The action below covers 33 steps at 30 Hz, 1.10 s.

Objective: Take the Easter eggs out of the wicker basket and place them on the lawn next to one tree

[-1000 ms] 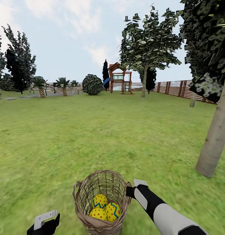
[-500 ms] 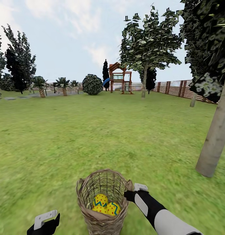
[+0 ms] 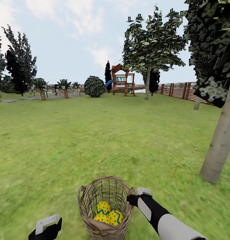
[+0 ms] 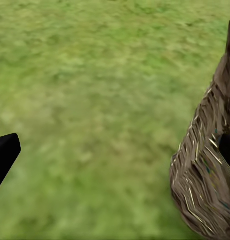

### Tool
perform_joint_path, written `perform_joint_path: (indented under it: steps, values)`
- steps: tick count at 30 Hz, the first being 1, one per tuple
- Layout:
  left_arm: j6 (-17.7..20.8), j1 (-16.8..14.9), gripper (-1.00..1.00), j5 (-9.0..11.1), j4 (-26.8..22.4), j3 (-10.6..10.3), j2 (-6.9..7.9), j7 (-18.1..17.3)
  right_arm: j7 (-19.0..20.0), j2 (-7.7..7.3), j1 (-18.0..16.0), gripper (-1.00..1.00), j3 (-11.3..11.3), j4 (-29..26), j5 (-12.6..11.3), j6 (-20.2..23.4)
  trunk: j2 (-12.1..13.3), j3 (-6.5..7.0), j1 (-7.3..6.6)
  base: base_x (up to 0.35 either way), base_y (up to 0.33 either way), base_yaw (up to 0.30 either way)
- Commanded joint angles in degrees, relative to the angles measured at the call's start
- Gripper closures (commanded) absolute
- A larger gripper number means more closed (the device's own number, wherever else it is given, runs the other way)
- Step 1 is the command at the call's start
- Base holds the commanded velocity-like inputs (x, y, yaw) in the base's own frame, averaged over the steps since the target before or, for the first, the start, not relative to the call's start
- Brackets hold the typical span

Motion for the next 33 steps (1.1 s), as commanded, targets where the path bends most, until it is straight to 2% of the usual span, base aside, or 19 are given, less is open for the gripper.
perform_joint_path:
  steps: [1,21,26,33]
  values:
    - [0.3,0.0,-1.00,0.5,-0.1,0.0,0.02,0.3,-0.5,-0.03,0.0,-1.00,0.5,-0.1,-0.5,0.2,0.4,0.13,-0.23,0.000,0.000,0.000]
    - [0.3,0.0,-1.00,0.5,-0.1,0.0,0.02,0.3,-0.5,-0.03,0.0,-1.00,0.5,-0.2,-0.5,0.2,8.4,3.72,-4.63,0.000,0.000,0.000]
    - [0.3,0.0,-1.00,0.5,-0.1,0.0,0.03,0.3,-0.5,-0.08,0.0,-1.00,0.4,-0.2,-0.6,-1.2,10.4,4.63,-5.72,0.000,0.000,-0.009]
    - [0.3,0.0,-1.00,0.4,-0.1,-0.1,0.02,0.3,-0.5,-0.05,0.0,-1.00,0.4,-0.2,-0.6,-1.7,13.2,6.08,-7.26,0.000,0.000,-0.149]
